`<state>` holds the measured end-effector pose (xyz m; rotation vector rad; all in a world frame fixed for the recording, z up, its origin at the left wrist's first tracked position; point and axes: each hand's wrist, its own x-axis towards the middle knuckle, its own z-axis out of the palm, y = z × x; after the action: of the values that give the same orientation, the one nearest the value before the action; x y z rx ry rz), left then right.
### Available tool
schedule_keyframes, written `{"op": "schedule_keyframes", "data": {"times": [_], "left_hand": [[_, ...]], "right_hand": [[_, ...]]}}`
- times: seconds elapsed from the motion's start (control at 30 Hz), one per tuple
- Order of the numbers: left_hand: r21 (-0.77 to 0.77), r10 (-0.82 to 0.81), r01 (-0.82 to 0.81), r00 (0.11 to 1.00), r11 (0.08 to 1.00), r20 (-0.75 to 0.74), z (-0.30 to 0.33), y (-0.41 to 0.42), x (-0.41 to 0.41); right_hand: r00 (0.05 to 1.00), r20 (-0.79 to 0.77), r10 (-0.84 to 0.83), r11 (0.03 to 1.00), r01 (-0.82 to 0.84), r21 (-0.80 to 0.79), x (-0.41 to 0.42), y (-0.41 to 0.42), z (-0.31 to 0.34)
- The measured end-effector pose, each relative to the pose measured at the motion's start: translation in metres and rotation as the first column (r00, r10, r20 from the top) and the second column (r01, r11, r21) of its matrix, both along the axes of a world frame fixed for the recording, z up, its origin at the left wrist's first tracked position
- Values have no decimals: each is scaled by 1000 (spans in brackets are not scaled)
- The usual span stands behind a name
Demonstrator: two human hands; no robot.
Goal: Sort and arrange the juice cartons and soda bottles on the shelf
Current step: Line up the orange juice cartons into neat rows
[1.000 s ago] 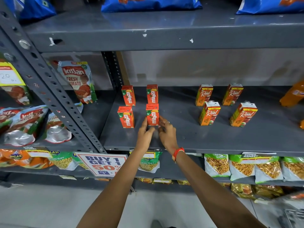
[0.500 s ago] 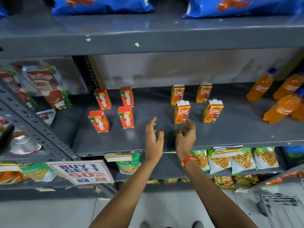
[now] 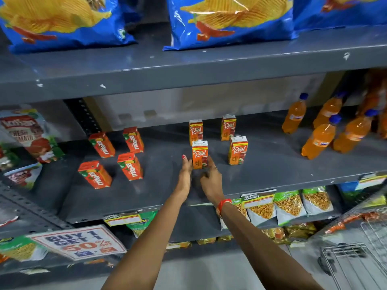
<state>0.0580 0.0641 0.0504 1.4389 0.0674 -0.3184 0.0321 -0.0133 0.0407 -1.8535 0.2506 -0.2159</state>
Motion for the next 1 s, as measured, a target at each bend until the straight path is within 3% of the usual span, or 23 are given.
{"op": "schedule_keyframes", "data": {"times": [0.13, 0.23, 0.33, 0.4, 0.5, 0.6, 0.7, 0.8, 1.0], "left_hand": [[27, 28, -27, 998, 999, -52, -4, -2, 1], [22, 201, -200, 979, 980, -40, -7, -9, -4], [59, 489, -507, 852, 860, 188, -5, -23, -22], [69, 506, -568, 777, 820, 374, -3, -39, -34], [97, 276, -341, 872, 935, 405, -6, -71, -33], [63, 121, -136, 972, 989, 200, -8, -100, -19], [-33, 64, -62, 996, 998, 59, -13, -118, -9], [-62, 19, -16, 998, 998, 55, -16, -126, -7], [-32, 91, -89, 993, 996, 80, -21, -136, -7]], "right_hand": [[999, -18, 31, 999, -31, 11, 1, -9, -2], [998, -7, -67, 993, 67, 93, -4, -20, -8], [946, 49, -321, 911, 294, 288, -15, -38, -12], [889, 65, -454, 849, 410, 333, -15, -55, -13], [915, 26, -402, 871, 374, 318, -11, -77, -11], [970, 16, -243, 943, 232, 239, -8, -88, -6], [990, 30, -135, 979, 129, 158, -5, -100, -3], [997, 20, -73, 987, 69, 148, -3, -111, 0], [1000, 13, -18, 992, 16, 125, -2, -124, 2]]}}
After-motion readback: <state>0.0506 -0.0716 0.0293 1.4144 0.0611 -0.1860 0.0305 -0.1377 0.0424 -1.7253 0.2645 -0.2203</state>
